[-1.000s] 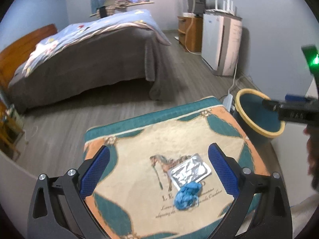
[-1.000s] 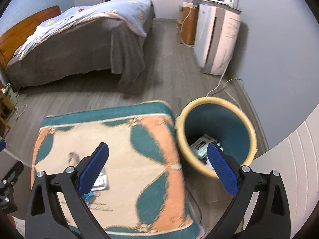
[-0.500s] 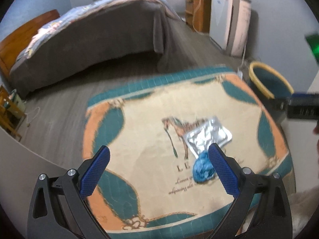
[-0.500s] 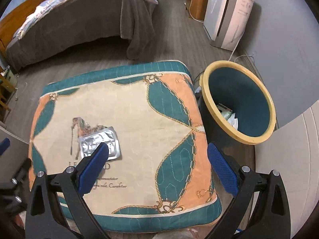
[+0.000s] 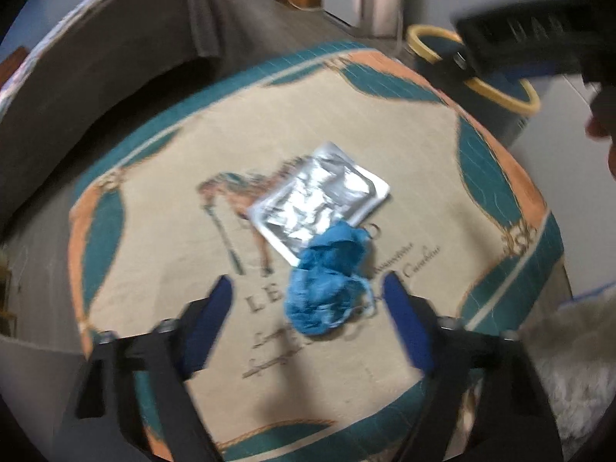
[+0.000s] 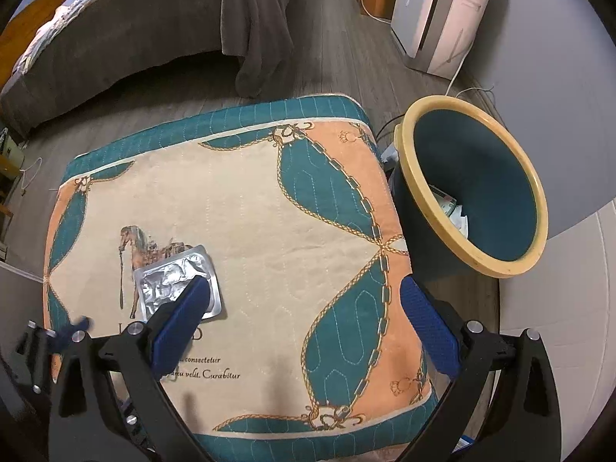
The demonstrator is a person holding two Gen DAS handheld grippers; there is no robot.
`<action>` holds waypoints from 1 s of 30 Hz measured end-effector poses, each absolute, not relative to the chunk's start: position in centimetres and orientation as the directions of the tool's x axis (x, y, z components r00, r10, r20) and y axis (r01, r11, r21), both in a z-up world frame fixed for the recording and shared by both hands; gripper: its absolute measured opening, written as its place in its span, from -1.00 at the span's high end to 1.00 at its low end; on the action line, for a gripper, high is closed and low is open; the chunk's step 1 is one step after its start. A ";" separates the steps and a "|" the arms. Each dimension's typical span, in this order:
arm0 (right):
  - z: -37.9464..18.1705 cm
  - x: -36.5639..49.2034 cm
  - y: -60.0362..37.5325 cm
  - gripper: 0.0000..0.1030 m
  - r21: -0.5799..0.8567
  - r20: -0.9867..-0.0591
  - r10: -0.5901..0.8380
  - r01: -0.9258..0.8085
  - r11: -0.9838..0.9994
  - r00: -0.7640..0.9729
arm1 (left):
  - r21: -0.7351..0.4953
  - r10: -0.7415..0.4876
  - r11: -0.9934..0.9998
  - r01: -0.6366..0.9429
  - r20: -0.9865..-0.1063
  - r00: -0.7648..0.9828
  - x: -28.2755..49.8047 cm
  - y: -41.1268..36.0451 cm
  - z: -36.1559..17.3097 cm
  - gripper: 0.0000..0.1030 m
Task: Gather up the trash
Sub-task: 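Grasp the foil blister pack with the right tool while the left tool grasps the blue mask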
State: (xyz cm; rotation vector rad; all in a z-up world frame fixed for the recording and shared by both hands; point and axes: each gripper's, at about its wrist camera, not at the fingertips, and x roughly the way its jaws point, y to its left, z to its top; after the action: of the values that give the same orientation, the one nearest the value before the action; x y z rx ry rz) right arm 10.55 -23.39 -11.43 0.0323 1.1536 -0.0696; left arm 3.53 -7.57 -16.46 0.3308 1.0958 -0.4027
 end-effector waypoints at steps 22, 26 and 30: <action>-18.8 10.9 -15.3 -0.88 -0.209 -0.950 -0.103 -0.356 0.911 0.296 | 0.070 -0.140 0.940 0.333 -0.812 0.567 6.6 1.8 -4.4 0.31; -19.7 10.2 -12.5 -0.88 -0.261 -0.940 -0.113 -0.464 0.846 0.322 | 0.004 -0.177 0.947 0.320 -0.826 0.535 7.9 2.2 -5.6 0.31; -20.4 11.0 -11.1 -0.88 -0.250 -0.939 -0.090 -0.480 0.841 0.331 | -0.003 -0.187 0.943 0.332 -0.831 0.524 8.5 2.0 -6.0 0.31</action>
State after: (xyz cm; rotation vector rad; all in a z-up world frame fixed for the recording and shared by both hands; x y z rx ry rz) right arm 10.97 -11.12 -20.38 -0.5458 1.2216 0.2719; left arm 8.48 1.96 -5.98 0.1630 0.9711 -0.3122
